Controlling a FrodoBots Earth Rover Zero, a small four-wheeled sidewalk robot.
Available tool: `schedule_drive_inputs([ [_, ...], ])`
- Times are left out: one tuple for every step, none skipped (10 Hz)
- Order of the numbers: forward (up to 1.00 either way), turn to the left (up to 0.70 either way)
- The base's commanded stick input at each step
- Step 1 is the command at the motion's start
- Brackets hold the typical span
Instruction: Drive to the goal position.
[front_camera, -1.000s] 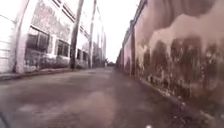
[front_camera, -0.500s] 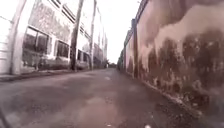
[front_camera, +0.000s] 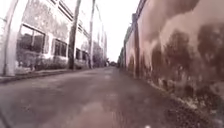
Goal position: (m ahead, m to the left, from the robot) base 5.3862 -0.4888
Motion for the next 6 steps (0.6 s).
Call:
schedule_drive_inputs([
  [0.60,0.00],
  [0.60,0.00],
  [0.60,0.00],
  [0.60,0.00],
  [0.60,0.00],
  [0.60,0.00],
])
